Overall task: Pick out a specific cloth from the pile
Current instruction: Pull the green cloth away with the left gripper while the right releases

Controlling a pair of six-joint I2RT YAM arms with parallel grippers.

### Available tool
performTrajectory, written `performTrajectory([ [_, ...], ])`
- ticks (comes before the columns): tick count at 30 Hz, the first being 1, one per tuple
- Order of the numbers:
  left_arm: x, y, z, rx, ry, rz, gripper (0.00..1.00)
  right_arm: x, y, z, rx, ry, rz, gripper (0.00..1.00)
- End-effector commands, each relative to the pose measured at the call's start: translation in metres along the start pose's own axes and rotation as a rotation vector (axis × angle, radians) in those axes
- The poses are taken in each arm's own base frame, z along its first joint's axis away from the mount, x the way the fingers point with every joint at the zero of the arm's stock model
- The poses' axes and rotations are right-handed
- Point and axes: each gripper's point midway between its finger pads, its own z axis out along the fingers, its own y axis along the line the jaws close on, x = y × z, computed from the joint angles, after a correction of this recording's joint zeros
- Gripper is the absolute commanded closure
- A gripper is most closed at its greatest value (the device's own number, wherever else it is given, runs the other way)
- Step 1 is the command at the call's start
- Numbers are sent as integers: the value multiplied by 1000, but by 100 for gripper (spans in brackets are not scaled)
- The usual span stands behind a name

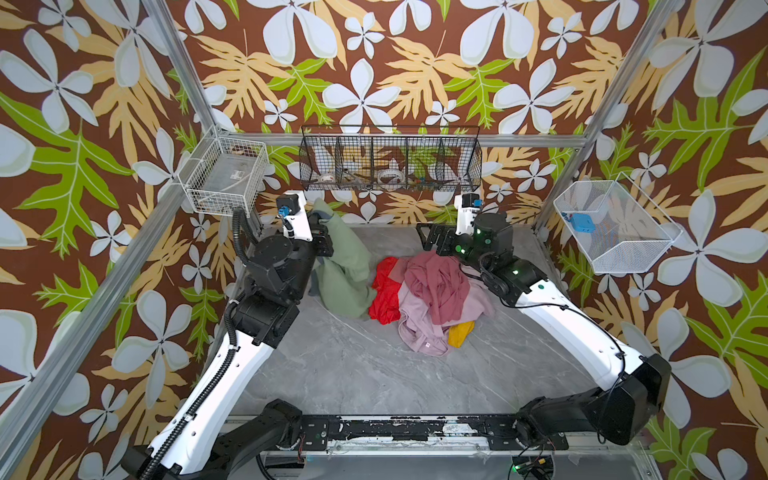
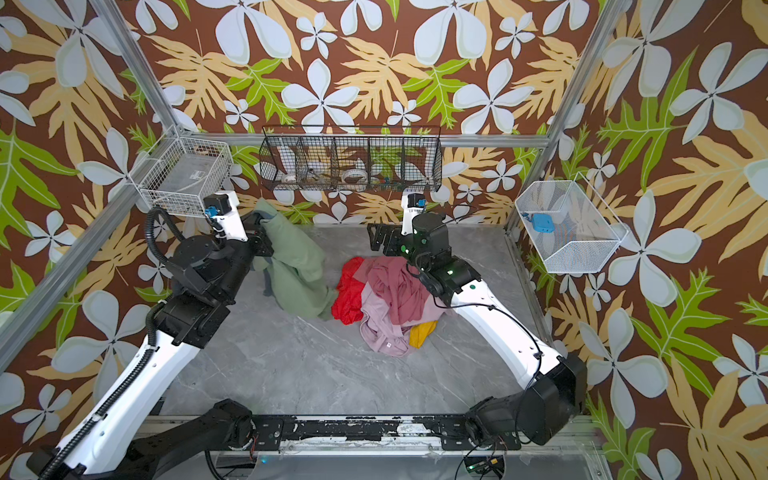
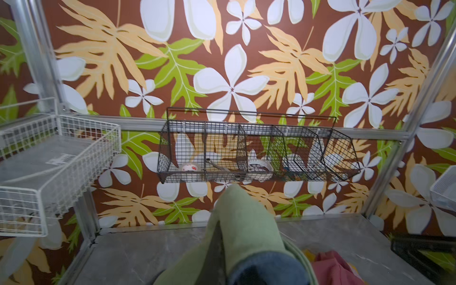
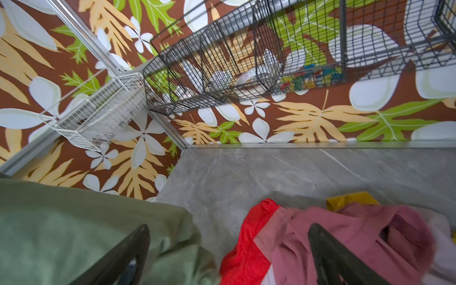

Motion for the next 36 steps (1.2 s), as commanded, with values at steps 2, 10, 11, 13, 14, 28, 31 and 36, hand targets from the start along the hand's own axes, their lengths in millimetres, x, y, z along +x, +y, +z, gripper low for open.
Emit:
performTrajectory([
  [2, -20, 21, -3, -111, -28, 55, 100, 4, -11, -5, 36, 1, -16, 0],
  [10, 38, 56, 4, -253, 110, 208, 100, 12, -16, -7, 54, 22, -20, 1],
  [11, 50, 60, 4, -265, 132, 229, 100, 13, -17, -7, 58, 23, -20, 1],
  [13, 77, 68, 2, -297, 185, 294, 100, 15, -19, -9, 68, 25, -23, 0],
  [14, 89, 71, 2, -308, 210, 320, 100, 15, -20, -10, 71, 23, -25, 1],
  [28, 179, 94, 6, -351, 385, 134, 100, 20, -25, -17, 88, 26, -12, 0],
  [31, 194, 125, -5, -442, 434, 76, 100, 21, -26, -19, 89, 27, -10, 0],
  [36, 202, 150, -30, -537, 457, 124, 100, 23, -27, -18, 94, 28, -8, 0],
])
